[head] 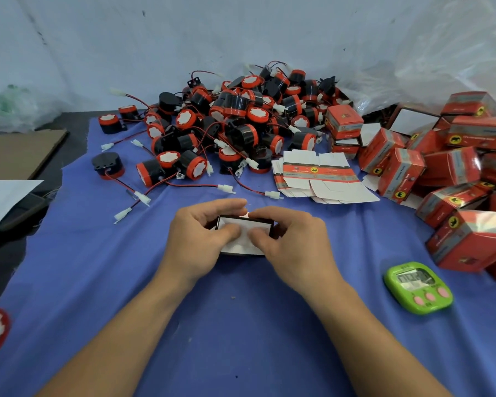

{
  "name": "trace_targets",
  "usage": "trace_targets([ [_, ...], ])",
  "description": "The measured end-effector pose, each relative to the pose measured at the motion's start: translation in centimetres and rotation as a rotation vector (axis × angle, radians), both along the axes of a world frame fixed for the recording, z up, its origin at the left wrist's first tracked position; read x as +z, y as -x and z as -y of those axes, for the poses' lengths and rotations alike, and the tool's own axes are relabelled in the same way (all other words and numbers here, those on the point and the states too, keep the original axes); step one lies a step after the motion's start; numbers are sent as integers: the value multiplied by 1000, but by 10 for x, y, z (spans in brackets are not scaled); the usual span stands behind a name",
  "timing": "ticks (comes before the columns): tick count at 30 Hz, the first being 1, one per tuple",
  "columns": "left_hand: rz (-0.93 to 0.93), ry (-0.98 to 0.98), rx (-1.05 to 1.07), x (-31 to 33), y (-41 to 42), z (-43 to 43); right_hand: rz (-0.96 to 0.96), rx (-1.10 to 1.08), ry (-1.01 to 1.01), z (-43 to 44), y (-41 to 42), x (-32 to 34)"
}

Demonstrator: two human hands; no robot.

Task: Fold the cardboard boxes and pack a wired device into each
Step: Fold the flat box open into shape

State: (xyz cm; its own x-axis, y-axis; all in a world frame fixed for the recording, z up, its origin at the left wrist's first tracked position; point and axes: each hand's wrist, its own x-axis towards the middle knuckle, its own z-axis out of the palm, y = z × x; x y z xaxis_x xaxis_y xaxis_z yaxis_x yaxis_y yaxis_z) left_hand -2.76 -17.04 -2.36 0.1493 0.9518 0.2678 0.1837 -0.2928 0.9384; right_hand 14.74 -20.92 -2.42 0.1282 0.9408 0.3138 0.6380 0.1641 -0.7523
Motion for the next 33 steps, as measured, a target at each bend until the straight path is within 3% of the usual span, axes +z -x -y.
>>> trace_targets([
  [6, 59, 64, -70, 5, 0, 0, -37, 40, 30, 1, -7, 2],
  [12, -91, 0, -116, 2, 3, 2, -2, -57, -9, 4, 2, -2],
  [23, -130, -105, 70, -3, -4, 0, 89, -102, -62, 1, 11, -4],
  [27, -58, -35, 0, 0, 1, -3, -41, -21, 18, 0, 4, -1],
  [33, 238, 100, -20, 6, 4, -3, -115, 103, 94, 0, -9, 5],
])
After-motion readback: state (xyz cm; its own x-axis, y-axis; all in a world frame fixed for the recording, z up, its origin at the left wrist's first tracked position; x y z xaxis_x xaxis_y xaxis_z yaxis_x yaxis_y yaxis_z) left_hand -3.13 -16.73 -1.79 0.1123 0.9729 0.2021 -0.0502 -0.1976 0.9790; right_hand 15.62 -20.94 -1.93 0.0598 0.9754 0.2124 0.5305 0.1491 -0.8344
